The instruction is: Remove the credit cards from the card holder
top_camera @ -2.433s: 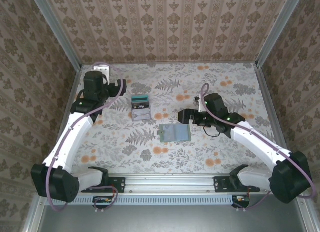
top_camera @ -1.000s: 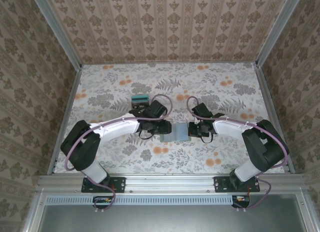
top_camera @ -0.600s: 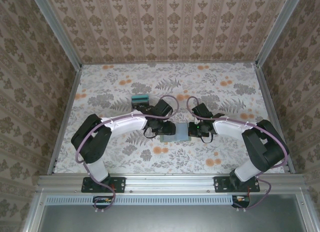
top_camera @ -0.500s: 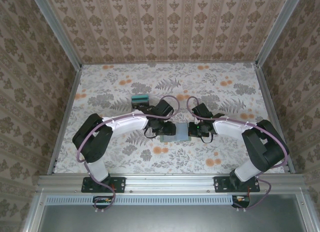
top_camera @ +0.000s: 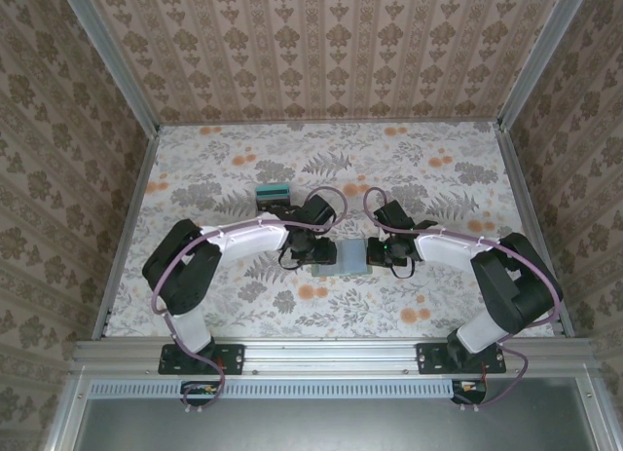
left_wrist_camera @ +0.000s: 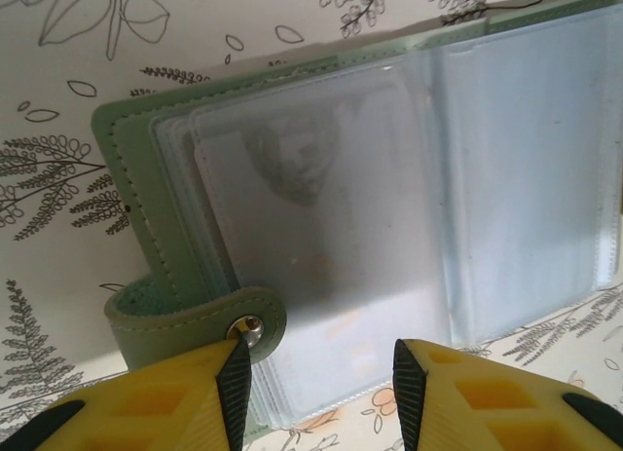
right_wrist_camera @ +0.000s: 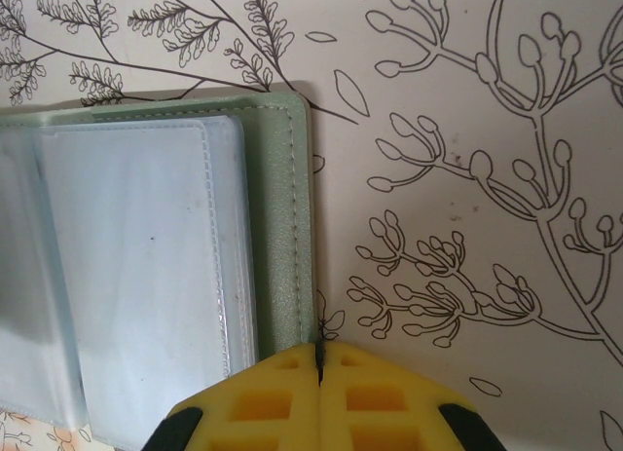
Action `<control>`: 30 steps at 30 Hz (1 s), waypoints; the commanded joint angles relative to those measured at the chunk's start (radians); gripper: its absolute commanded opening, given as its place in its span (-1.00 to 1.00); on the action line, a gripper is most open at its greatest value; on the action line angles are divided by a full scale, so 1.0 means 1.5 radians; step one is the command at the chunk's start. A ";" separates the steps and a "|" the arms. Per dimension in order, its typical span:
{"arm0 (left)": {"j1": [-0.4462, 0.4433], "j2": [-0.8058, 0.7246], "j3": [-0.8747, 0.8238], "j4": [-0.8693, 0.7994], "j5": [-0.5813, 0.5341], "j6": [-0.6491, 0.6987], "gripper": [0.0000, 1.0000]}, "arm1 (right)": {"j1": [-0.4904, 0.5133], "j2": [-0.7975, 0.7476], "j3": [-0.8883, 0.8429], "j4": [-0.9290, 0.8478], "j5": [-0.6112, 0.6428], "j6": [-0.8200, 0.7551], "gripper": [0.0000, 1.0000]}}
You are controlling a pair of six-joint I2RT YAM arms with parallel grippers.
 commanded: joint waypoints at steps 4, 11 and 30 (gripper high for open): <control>0.002 0.025 0.006 -0.019 0.010 -0.007 -0.10 | 0.004 0.009 -0.017 -0.006 0.007 0.001 -1.00; 0.001 0.036 0.006 -0.004 0.035 0.003 -0.08 | 0.004 0.010 -0.018 -0.003 0.005 0.002 -1.00; -0.007 0.037 0.024 0.039 0.079 0.033 -0.02 | 0.004 0.014 -0.020 0.003 -0.001 0.006 -1.00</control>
